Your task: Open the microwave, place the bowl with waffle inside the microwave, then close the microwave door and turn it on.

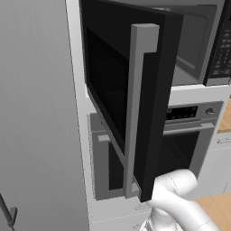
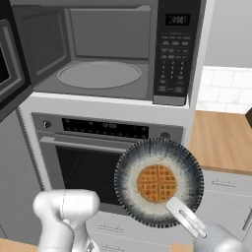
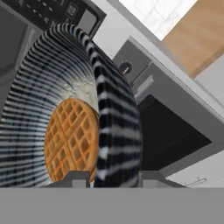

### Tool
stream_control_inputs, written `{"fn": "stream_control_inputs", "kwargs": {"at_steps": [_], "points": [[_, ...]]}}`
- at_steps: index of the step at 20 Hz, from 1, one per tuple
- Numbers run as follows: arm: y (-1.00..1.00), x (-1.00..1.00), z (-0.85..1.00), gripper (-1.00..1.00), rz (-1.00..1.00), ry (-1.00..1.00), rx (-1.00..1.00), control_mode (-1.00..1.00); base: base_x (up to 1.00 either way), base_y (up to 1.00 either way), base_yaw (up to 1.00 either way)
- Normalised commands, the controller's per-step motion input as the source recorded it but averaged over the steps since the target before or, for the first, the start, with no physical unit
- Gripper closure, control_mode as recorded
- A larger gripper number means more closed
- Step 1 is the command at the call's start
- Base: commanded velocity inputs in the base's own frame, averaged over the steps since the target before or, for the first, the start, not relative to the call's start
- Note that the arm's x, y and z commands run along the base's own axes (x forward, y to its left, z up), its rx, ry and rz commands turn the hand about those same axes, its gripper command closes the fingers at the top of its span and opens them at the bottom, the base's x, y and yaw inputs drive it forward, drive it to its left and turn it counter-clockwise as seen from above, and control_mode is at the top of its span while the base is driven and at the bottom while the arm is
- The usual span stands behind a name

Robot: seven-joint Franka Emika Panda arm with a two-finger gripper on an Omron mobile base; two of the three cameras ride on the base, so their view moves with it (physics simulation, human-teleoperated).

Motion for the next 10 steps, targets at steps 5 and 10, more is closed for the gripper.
{"fn": "stream_control_inputs", "kwargs": {"at_steps": [5, 10], "points": [[1.00, -0.13, 0.71, 1.00, -0.18, -0.06, 0.00, -1.00, 0.00, 0.00, 0.00], [1.00, 0.00, 0.56, 1.00, -0.22, -0.06, 0.00, -1.00, 0.00, 0.00, 0.00]]}}
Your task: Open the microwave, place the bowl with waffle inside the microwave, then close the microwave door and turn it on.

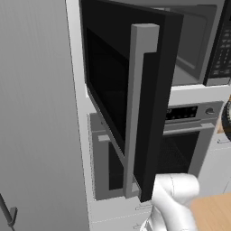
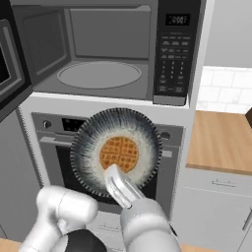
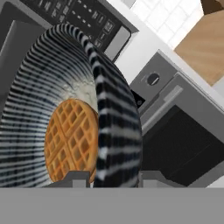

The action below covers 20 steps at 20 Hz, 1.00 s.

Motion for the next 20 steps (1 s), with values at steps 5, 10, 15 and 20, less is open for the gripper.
{"fn": "stream_control_inputs", "kwargs": {"at_steps": [5, 10, 15, 20], "points": [[1.00, 0.53, 0.19, 1.00, -0.17, 0.00, 0.00, -1.00, 0.00, 0.00, 0.00], [0.97, 0.92, 0.04, 1.00, -0.05, 0.00, -0.02, -1.00, 0.00, 0.00, 0.00], [0.50, 0.96, 0.33, 1.00, 0.00, 0.00, 0.00, -1.00, 0.00, 0.00, 0.00], [0.27, 0.83, 0.48, 1.00, 0.00, 0.00, 0.00, -1.00, 0.00, 0.00, 0.00]]}}
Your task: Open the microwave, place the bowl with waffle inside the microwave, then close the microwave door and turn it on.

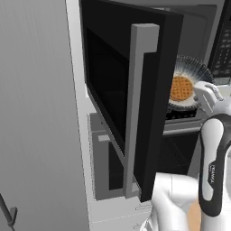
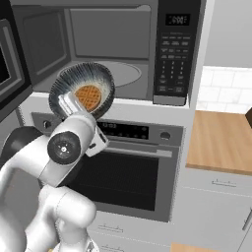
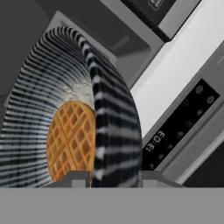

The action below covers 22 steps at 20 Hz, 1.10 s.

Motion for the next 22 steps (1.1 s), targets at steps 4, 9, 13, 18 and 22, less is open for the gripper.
{"fn": "stream_control_inputs", "kwargs": {"at_steps": [4, 9, 13, 18, 22], "points": [[0.15, 0.92, 0.51, 1.00, 0.02, 0.04, 0.06, -1.00, 0.00, 0.00, 0.00], [0.02, 1.00, 0.35, 1.00, 0.04, 0.14, 0.09, -1.00, 0.00, 0.00, 0.00], [0.00, 1.00, 0.31, 1.00, 0.03, 0.24, 0.04, -1.00, 0.00, 0.00, 0.00], [0.12, 0.99, 0.07, 1.00, 0.01, 0.11, 0.03, -1.00, 0.00, 0.00, 0.00], [0.25, 0.96, -0.01, 1.00, 0.00, 0.11, 0.00, -1.00, 0.00, 0.00, 0.00]]}}
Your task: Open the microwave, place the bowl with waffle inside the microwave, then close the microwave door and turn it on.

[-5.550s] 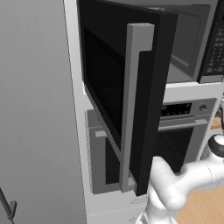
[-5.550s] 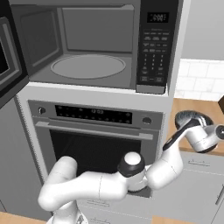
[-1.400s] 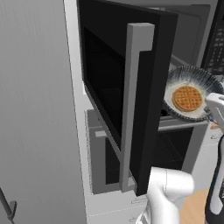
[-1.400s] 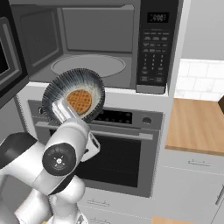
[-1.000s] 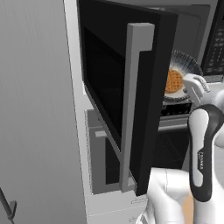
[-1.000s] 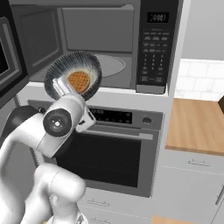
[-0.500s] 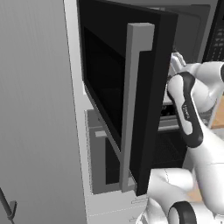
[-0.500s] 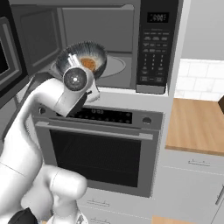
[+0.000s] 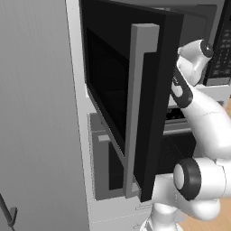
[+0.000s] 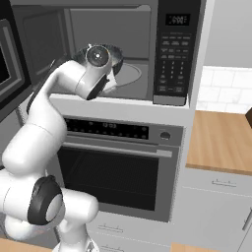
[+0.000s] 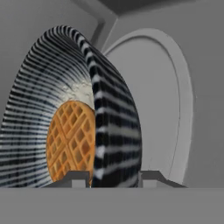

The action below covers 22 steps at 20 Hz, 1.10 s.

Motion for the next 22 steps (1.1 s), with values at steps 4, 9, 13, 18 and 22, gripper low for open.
{"fn": "stream_control_inputs", "kwargs": {"at_steps": [4, 9, 13, 18, 22], "points": [[0.27, 0.89, -0.15, 1.00, 0.00, 0.11, 0.00, -1.00, 0.00, 0.00, 0.00], [0.10, 0.73, -0.35, 1.00, 0.00, 0.05, 0.00, -1.00, 0.00, 0.00, 0.00], [0.17, 0.72, -0.63, 1.00, 0.00, 0.03, 0.00, -1.00, 0.00, 0.00, 0.00], [0.25, 0.56, -0.84, 1.00, 0.00, 0.06, 0.01, -1.00, 0.00, 0.00, 0.00], [0.16, 0.13, -0.75, -1.00, 0.00, 0.01, 0.05, -1.00, 0.00, 0.00, 0.00]]}}
